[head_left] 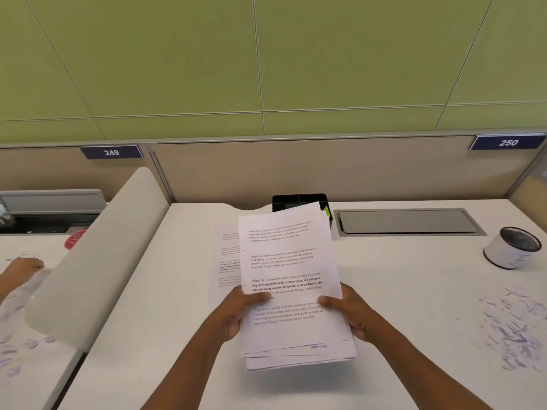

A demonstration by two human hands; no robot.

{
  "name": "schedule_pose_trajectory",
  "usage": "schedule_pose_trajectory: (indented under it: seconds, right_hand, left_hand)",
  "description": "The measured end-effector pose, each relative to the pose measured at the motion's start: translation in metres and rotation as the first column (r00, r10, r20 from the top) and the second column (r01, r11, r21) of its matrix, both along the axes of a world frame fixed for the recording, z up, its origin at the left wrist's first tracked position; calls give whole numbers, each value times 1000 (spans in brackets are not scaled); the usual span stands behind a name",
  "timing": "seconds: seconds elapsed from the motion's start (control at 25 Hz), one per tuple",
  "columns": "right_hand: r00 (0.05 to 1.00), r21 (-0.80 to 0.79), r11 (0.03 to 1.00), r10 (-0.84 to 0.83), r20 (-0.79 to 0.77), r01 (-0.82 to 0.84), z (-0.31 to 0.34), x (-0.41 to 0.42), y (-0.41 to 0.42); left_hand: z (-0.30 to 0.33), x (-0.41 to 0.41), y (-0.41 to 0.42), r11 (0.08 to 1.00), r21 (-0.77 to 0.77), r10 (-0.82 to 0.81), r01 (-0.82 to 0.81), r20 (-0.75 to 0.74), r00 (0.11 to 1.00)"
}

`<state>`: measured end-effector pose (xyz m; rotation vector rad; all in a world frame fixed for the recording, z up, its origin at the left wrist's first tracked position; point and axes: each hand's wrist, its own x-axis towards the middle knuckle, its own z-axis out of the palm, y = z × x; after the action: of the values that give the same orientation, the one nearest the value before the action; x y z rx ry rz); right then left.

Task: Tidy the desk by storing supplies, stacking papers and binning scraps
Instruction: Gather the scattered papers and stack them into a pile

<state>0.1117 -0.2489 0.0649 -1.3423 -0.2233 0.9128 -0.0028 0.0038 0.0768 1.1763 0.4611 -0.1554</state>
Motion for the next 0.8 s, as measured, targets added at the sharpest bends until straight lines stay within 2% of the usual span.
schedule_pose_trajectory:
  seconds: [0.2,0.4,0.6,0.8]
  right_hand:
    - [988,-11,999,-47,147,49,4,5,10]
    - [964,-35,994,-95,250,107,3,9,16]
    - [939,-100,980,-130,318,170,-6,2,17]
    - [926,-135,968,-152,346,210,-8,4,19]
  left_hand:
    - [4,5,8,979,191,49,-68,103,993]
    - [-6,5,16,962,262,26,-76,187,982]
    - [-14,-1,13,931,366,-73,10,158,985]
    - [-18,4,3,906,409,40,-110,176,984]
